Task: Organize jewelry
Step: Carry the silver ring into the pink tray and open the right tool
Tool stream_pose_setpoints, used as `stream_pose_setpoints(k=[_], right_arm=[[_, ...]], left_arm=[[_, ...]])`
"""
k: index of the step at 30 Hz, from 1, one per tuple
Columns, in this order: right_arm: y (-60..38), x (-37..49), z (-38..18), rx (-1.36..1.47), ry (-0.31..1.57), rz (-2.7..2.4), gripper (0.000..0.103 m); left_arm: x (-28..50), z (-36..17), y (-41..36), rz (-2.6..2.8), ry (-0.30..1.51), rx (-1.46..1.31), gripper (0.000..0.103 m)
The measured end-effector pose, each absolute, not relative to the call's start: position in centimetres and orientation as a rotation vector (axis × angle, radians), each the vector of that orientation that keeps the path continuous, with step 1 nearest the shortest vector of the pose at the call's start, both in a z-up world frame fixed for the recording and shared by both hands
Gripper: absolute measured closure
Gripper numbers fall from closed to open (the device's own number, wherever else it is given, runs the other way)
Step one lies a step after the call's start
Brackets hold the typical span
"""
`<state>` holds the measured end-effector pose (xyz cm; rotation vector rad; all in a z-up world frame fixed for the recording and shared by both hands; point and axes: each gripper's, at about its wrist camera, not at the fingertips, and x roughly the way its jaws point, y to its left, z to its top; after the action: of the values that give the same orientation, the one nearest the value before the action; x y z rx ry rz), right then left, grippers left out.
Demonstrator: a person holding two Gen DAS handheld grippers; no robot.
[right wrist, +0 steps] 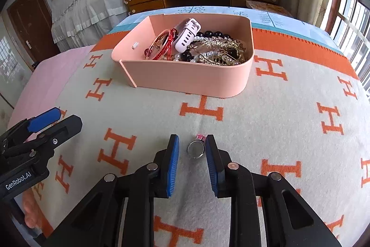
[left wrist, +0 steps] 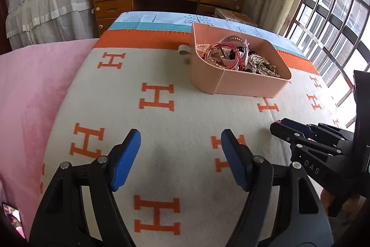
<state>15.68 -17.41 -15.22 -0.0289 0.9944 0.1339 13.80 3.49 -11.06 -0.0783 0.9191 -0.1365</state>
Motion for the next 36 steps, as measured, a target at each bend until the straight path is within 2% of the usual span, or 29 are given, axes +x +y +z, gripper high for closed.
stream_pose_setpoints(k=[6,14,20,27,31,36], right_arm=[[-16.9,15.6,-15.5,-0.090,0.962,0.114,0.095],[-17.1,15.2,-15.0,-0.076,0.930,0.129,0.095],[-16.9,14.2,-10.9,-0.022,0.873,0.205,0.095],[-16.3,15.7,-3.1,0.028,0.774,0.278,0.095],[-16.2,17.7,0.2,0.051,0.735,0.278,0.095],[-16.7,20.7,1.1,0.071,0.761,0.253,0.095]], left_arm=[[13.5,-11.4,3.1,-0.147,0.926,-0.080,0.033],[13.4,-11.2,3.3,-0.145,0.916,-0.089,0.033],[13.1,-9.0,3.2,-0.183,0.886,-0.080,0.033],[15.1,-2.0,2.6,-0.188,0.755,-0.028,0.033],[17.5,1.7,2.7,-0.187,0.709,-0.027,0.022],[20.3,4.2,2.4,-0.168,0.656,-0.031,0.009]])
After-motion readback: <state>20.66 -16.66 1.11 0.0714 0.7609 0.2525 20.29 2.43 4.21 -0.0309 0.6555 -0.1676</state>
